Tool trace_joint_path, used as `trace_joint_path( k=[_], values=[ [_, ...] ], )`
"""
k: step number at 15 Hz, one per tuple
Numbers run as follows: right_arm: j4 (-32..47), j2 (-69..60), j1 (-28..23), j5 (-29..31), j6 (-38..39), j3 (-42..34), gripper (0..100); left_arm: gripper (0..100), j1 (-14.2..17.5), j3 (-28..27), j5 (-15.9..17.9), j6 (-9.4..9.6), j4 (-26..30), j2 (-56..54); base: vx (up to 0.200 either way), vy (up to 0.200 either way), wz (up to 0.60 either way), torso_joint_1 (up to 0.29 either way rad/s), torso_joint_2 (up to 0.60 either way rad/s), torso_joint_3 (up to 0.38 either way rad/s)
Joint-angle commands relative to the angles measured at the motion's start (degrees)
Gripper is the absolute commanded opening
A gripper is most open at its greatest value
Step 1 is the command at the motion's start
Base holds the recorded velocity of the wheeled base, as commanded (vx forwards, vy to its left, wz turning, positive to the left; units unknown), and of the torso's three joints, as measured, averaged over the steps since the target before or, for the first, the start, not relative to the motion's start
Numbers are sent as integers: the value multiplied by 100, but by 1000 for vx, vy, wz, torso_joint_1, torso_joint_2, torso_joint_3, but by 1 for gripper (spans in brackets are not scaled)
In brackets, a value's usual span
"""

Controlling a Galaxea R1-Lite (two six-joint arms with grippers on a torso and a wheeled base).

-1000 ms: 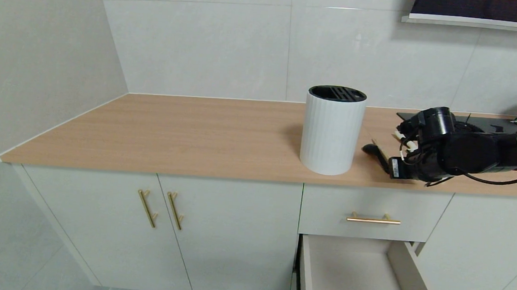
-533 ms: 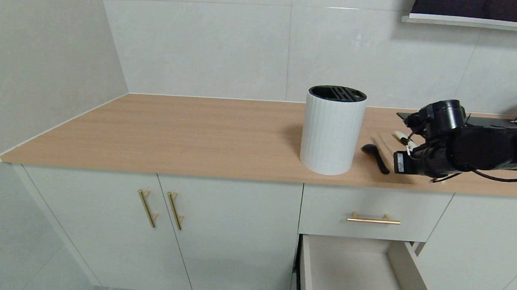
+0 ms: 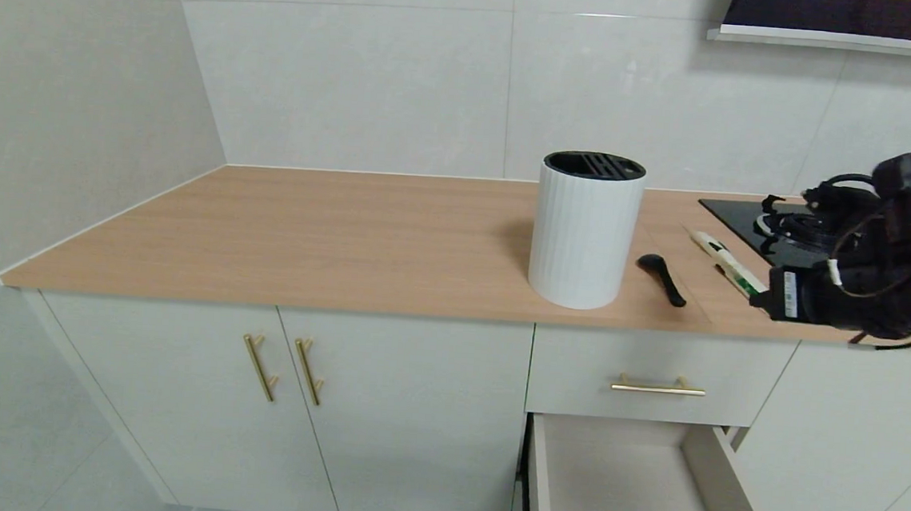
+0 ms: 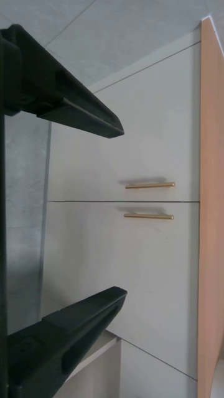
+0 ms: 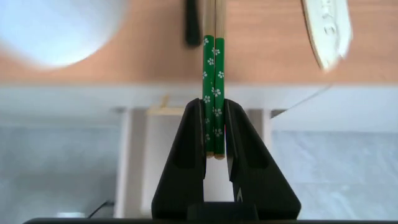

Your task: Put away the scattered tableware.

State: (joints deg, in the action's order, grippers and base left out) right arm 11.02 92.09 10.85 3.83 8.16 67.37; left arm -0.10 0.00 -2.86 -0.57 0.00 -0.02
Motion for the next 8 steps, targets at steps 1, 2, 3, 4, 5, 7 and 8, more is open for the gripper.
trace_joint_path(
  k=[1,2,3,4,5,7,8],
  values=[
    [682,-1501,66,-620,19,-821,0,100,1,0,-4,-4,0,2,0,0,0,0,0,0],
    [1166,-1729,137,-1024,11,-839,0,100,1,0,-4,-4,0,2,0,0,0,0,0,0],
    [1262,-1773,154,-1112,2,-848,0,100,1,0,-4,-4,0,2,0,0,0,0,0,0],
    [1649,-2072,225,-1604,-60,-988,0,100,1,0,-4,-4,0,2,0,0,0,0,0,0],
    [1640,-2116,277,-1631,-209,-1173,0,100,1,0,-4,-4,0,2,0,0,0,0,0,0],
    [1473,-2116,356,-1631,-385,-1428,0,100,1,0,-4,-4,0,2,0,0,0,0,0,0],
    [1280,-2081,436,-1631,-411,-1604,0,100,1,0,-4,-4,0,2,0,0,0,0,0,0]
  ],
)
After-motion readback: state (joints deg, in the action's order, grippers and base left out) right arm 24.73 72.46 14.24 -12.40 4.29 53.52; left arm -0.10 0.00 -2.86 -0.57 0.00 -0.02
